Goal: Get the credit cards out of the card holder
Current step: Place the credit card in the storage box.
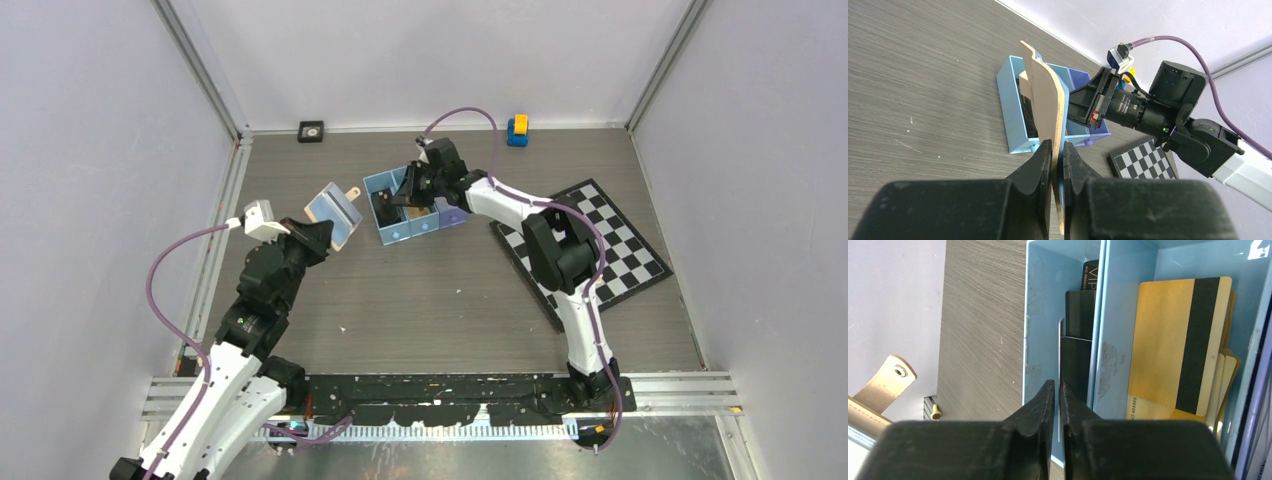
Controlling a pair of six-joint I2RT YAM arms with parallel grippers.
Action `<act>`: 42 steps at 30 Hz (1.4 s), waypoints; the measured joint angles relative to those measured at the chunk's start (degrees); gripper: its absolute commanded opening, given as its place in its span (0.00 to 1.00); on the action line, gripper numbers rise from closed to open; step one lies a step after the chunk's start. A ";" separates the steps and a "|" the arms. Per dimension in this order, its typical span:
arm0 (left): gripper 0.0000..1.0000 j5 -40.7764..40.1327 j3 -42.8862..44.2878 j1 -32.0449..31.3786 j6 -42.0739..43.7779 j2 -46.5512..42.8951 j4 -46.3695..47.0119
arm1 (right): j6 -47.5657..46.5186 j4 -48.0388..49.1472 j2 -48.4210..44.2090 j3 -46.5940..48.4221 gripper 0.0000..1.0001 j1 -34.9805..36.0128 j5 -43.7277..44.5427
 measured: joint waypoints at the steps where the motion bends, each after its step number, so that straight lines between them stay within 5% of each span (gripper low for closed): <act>1: 0.00 0.02 0.00 0.00 0.02 0.02 0.00 | -0.26 -0.20 0.00 0.02 0.20 0.00 0.39; 9: 0.00 0.92 0.00 0.00 0.07 0.02 0.04 | -2.64 -3.39 -2.08 -0.57 0.29 0.13 3.82; 15: 0.00 2.73 -0.55 0.00 0.20 0.04 0.92 | -3.80 -4.63 -13.77 -10.01 0.38 0.11 7.19; 20: 0.00 5.31 -1.90 0.00 0.04 0.96 3.50 | -3.89 -3.08 -29.14 -23.45 0.76 -0.02 10.67; 22: 0.00 6.58 -2.32 0.00 -0.15 2.05 4.98 | -3.96 -2.56 -36.04 -30.23 0.84 0.00 12.85; 30: 0.00 17.75 -5.29 0.00 -3.65 10.14 17.77 | -0.37 7.26 -52.89 -51.08 0.85 -0.02 14.05; 42: 0.00 33.00 -5.29 0.00 -10.38 20.17 36.24 | 11.10 32.96 -57.59 -63.95 0.89 -0.87 6.45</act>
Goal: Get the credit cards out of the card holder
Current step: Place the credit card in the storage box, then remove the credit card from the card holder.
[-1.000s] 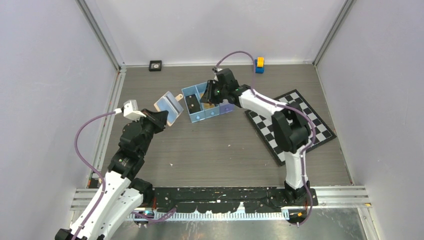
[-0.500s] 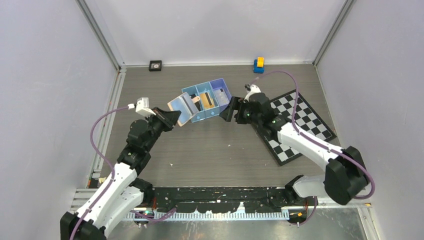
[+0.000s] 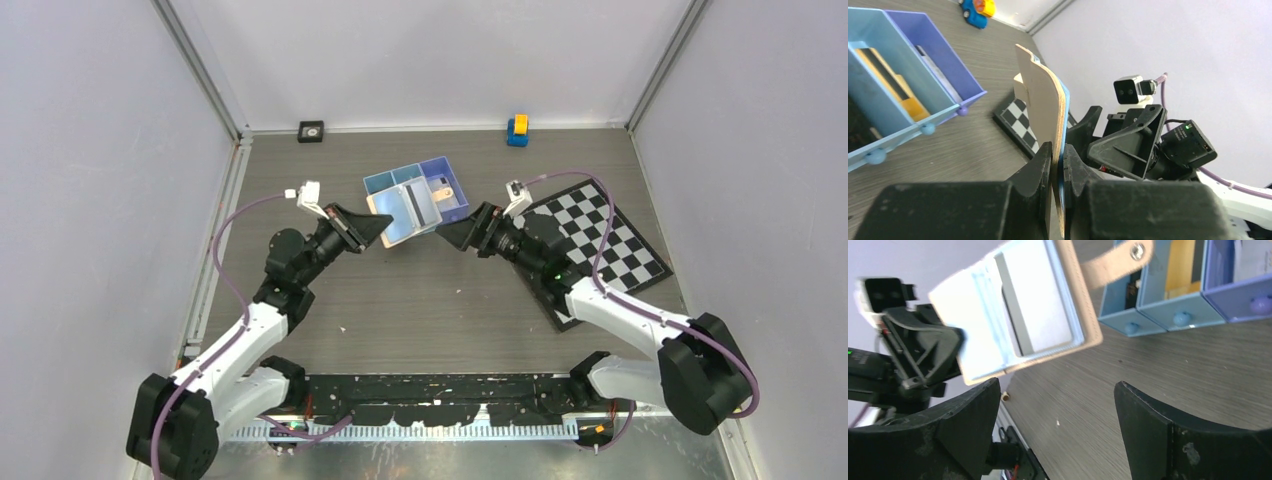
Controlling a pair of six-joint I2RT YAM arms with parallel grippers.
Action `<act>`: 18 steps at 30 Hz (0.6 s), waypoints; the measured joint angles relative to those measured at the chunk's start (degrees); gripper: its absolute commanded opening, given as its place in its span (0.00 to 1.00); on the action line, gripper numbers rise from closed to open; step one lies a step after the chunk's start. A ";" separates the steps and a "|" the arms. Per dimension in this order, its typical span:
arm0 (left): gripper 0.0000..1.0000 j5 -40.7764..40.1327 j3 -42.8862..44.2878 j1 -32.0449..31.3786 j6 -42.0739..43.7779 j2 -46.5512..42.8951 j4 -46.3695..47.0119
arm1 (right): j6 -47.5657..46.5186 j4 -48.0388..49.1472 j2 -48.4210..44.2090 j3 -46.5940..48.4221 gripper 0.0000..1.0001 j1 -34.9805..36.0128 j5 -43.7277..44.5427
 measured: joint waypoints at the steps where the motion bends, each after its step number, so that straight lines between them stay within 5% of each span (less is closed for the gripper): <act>1: 0.00 0.61 0.00 0.00 -0.76 0.55 1.27 | 0.48 1.31 -0.57 -0.28 0.89 -0.15 0.00; 18: 0.00 8.33 0.00 0.00 -7.45 6.73 12.98 | 8.02 13.31 1.97 -3.34 0.89 -2.47 -1.46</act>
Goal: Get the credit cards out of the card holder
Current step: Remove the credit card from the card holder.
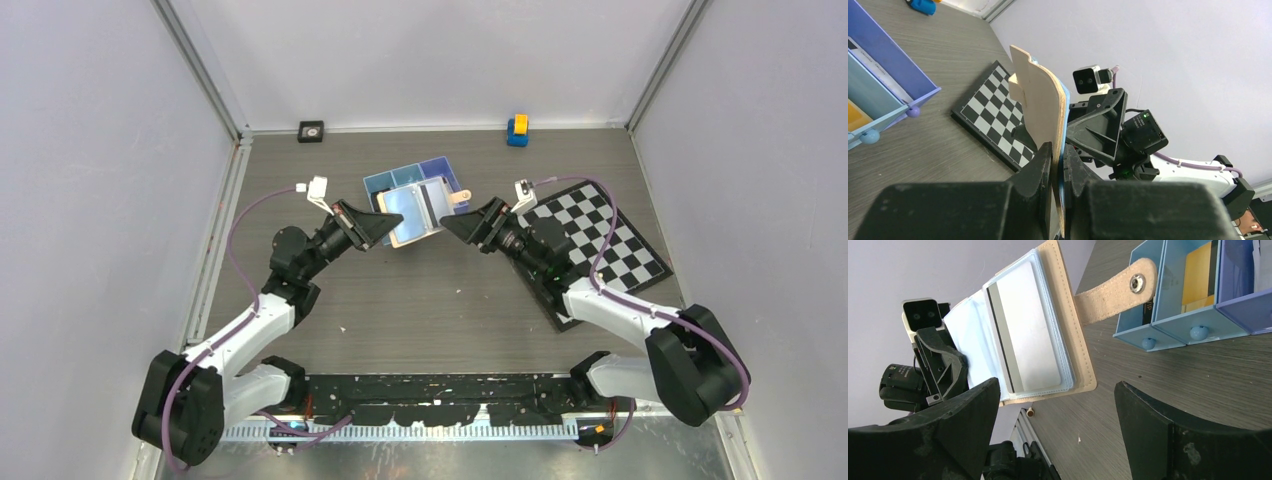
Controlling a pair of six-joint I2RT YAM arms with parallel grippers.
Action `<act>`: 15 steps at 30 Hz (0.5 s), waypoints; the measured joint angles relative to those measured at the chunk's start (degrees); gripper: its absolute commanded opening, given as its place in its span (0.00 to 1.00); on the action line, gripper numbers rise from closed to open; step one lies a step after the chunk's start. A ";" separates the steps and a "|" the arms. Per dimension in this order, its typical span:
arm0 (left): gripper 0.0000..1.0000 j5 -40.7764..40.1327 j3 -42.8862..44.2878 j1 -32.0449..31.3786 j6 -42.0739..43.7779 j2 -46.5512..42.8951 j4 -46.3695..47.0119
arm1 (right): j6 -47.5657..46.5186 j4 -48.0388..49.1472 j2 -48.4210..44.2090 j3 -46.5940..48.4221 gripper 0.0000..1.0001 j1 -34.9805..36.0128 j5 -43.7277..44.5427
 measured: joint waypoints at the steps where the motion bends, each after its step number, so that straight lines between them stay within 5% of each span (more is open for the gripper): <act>1: 0.00 0.13 0.00 0.00 0.00 0.00 0.15 | 0.17 0.24 0.07 -0.11 0.89 -0.07 0.00; 15: 0.00 3.69 0.04 0.00 -2.34 2.93 4.74 | 4.22 7.13 2.71 -0.98 0.76 -1.84 -1.97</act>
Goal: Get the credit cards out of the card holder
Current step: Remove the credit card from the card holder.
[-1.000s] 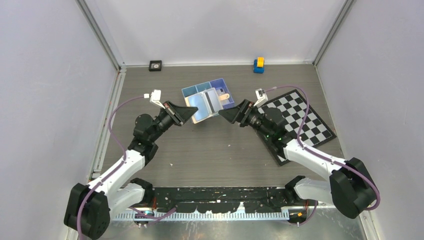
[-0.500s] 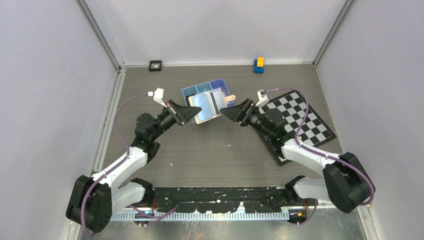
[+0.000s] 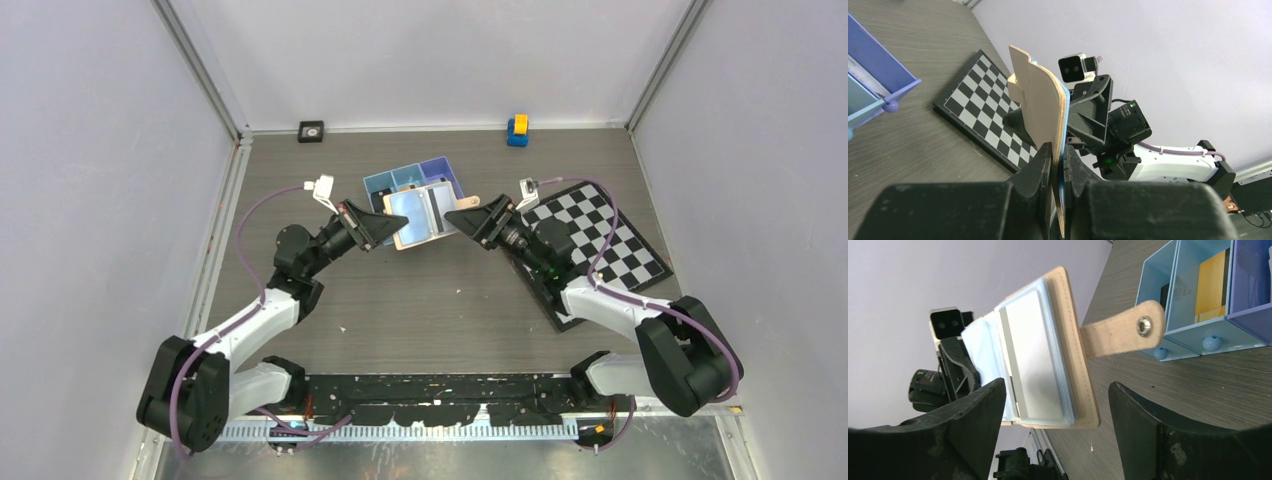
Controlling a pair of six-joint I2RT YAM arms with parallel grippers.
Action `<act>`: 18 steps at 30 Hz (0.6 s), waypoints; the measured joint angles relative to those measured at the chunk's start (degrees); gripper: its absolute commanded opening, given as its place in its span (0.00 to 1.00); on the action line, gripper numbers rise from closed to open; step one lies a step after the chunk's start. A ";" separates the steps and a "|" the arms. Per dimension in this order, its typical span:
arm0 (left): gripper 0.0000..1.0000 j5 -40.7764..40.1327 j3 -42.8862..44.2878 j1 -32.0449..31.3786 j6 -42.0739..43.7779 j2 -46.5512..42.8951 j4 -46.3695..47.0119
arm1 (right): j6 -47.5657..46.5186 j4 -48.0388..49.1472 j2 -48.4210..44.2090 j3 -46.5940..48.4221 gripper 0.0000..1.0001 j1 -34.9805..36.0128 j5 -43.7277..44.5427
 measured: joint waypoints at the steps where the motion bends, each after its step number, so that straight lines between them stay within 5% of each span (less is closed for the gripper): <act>1: 0.00 0.42 0.04 0.00 -0.33 0.66 0.35 | 0.52 1.38 0.20 -0.48 0.74 -0.22 -0.33; 11: 0.00 0.94 0.61 0.02 0.44 1.84 -1.03 | 1.40 4.98 -0.28 -3.19 0.39 -2.67 -1.84; 18: 0.00 1.18 1.66 0.07 0.90 2.56 -1.51 | 1.44 5.99 -0.26 -3.17 0.35 -2.71 -4.94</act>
